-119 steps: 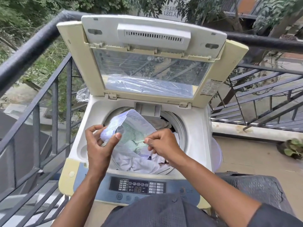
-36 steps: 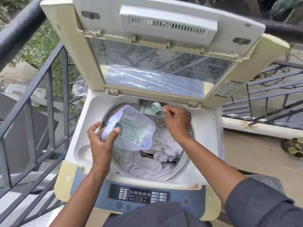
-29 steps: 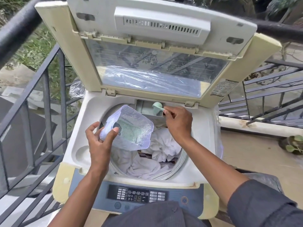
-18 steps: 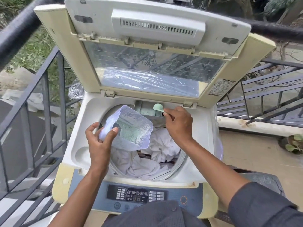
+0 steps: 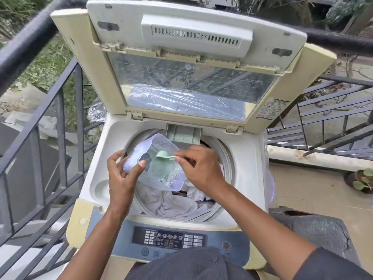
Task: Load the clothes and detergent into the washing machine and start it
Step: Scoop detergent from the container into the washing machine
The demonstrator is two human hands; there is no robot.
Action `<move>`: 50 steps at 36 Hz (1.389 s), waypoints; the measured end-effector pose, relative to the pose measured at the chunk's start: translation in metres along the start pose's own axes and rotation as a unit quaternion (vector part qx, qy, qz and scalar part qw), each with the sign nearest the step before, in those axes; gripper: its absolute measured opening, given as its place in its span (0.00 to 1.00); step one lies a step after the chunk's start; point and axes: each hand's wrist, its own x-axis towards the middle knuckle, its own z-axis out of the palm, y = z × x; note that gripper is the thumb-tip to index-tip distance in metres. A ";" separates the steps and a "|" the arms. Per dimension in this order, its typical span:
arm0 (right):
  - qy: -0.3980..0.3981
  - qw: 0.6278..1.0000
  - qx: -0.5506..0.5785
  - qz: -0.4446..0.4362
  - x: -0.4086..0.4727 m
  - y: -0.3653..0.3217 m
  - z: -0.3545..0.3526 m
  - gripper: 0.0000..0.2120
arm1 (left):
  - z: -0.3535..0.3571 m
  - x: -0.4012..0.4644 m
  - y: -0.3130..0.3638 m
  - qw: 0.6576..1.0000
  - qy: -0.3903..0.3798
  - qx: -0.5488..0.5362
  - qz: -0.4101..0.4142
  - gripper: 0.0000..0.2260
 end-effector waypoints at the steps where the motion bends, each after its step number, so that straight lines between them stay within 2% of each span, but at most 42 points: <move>1: -0.012 1.000 -0.017 -0.006 -0.001 0.000 0.005 0.06 | 0.000 -0.001 0.001 1.000 -0.006 0.007 0.009 0.39; 6: -0.072 0.981 -0.169 -0.061 -0.006 0.008 0.025 0.06 | -0.002 -0.005 0.004 0.998 -0.034 0.028 0.035 0.33; 8: -0.105 0.959 -0.242 -0.101 -0.006 0.006 0.027 0.02 | -0.001 -0.007 0.005 0.997 -0.041 0.038 0.046 0.36; 11: -0.155 0.940 -0.278 -0.122 -0.012 -0.001 0.030 0.06 | 0.001 -0.010 0.008 0.996 -0.038 0.045 0.062 0.41; 14: -0.178 0.949 -0.244 -0.090 -0.017 -0.006 0.032 0.09 | 0.001 -0.012 0.010 0.997 -0.032 0.025 0.069 0.42; 17: -0.135 0.969 -0.199 -0.064 -0.017 -0.006 0.033 0.13 | 0.000 -0.016 0.011 0.996 -0.036 0.006 0.079 0.43; 19: -0.120 0.976 -0.179 -0.038 -0.019 -0.002 0.036 0.12 | -0.002 -0.018 0.011 0.996 -0.038 0.002 0.084 0.42; 25: -0.095 0.988 -0.030 0.119 -0.020 -0.002 0.036 0.19 | -0.004 -0.019 0.013 0.995 -0.046 -0.006 0.093 0.40; 29: -0.093 0.973 0.052 0.207 -0.019 -0.007 0.036 0.09 | -0.003 -0.017 0.011 0.994 -0.057 0.007 0.097 0.39; 35: -0.076 0.920 0.196 0.330 -0.019 -0.005 0.030 0.05 | 0.001 -0.014 0.006 0.994 -0.060 0.025 0.092 0.38; 39: -0.050 0.903 0.233 0.359 -0.018 0.001 0.021 0.05 | 0.002 -0.011 0.004 0.997 -0.037 0.017 0.069 0.40; 43: -0.020 0.882 0.281 0.378 -0.015 0.008 0.010 0.05 | 0.003 -0.001 -0.003 0.999 -0.008 0.003 0.044 0.37; 50: 0.042 0.868 0.334 0.366 0.006 0.018 -0.011 0.04 | 0.008 0.010 -0.006 0.999 0.033 -0.001 -0.003 0.36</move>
